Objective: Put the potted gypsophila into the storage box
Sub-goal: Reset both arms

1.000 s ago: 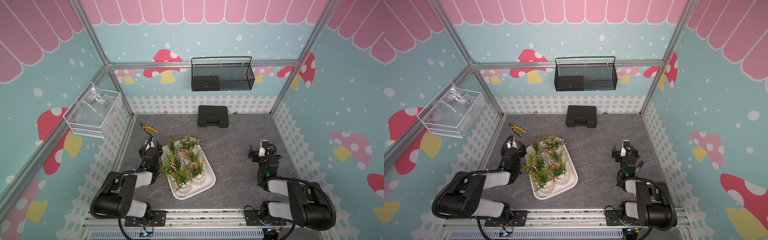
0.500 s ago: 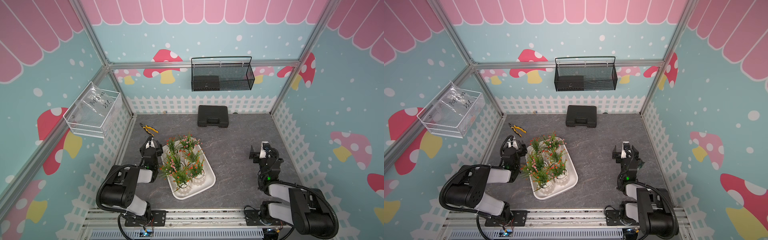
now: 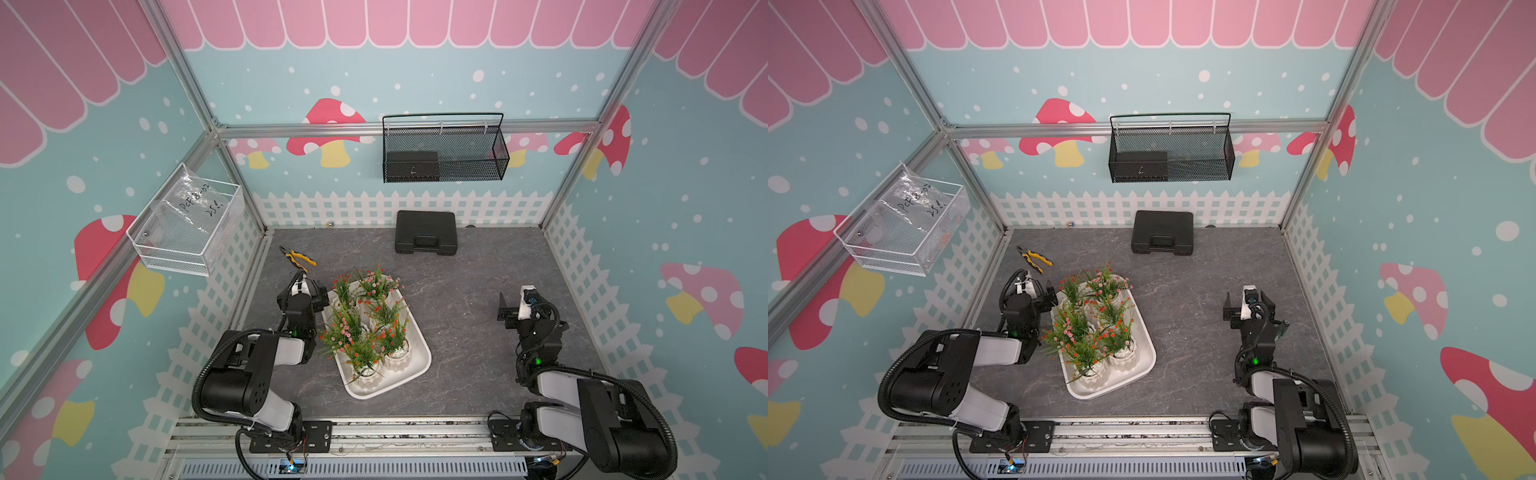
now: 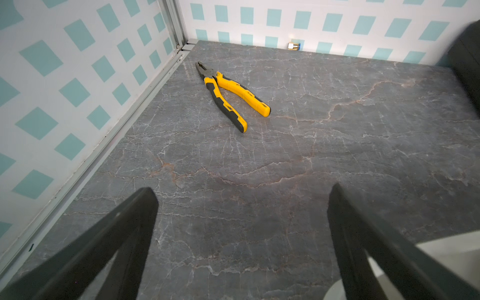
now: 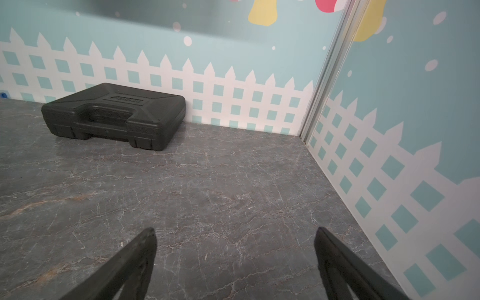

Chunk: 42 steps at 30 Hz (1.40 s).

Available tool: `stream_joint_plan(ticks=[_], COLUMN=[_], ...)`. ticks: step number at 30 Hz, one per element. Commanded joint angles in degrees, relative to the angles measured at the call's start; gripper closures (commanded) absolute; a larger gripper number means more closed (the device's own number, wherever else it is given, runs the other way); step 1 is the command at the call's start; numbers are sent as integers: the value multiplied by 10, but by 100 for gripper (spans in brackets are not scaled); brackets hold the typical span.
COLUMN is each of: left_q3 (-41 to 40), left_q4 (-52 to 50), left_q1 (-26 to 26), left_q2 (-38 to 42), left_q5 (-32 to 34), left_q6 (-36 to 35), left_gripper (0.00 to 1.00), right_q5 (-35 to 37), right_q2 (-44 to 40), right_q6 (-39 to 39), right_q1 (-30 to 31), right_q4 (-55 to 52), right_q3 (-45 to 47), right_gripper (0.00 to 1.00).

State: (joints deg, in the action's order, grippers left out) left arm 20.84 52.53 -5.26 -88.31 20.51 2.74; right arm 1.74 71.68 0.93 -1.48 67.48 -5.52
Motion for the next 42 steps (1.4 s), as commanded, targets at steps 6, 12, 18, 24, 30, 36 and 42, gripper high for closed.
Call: stream_joint_plan(ticks=[6, 12, 18, 24, 30, 36, 42], left_q3=[8, 9, 9, 8, 8, 9, 9], left_q4=[5, 4, 5, 4, 5, 4, 5], left_q1=[4, 3, 4, 4, 3, 4, 3], left_q2=[-1, -2, -1, -1, -1, -2, -2], left_q5=[-7, -7, -7, -7, -8, -7, -7], left_q6=[-5, -5, -5, -5, -5, -5, -5], left_gripper=[1, 1, 1, 1, 1, 1, 1], right_q5=[-2, 12, 5, 6, 5, 5, 5], right_q2=[130, 157, 159, 158, 158, 158, 158], right_q6=[1, 3, 1, 1, 1, 1, 1], right_q1=[-1, -1, -1, -1, -1, -1, -1], right_q4=[136, 146, 80, 81, 85, 85, 85], right_q3=[-17, -26, -61, -59, -58, -57, -58], right_gripper=[3, 1, 1, 0, 0, 0, 0])
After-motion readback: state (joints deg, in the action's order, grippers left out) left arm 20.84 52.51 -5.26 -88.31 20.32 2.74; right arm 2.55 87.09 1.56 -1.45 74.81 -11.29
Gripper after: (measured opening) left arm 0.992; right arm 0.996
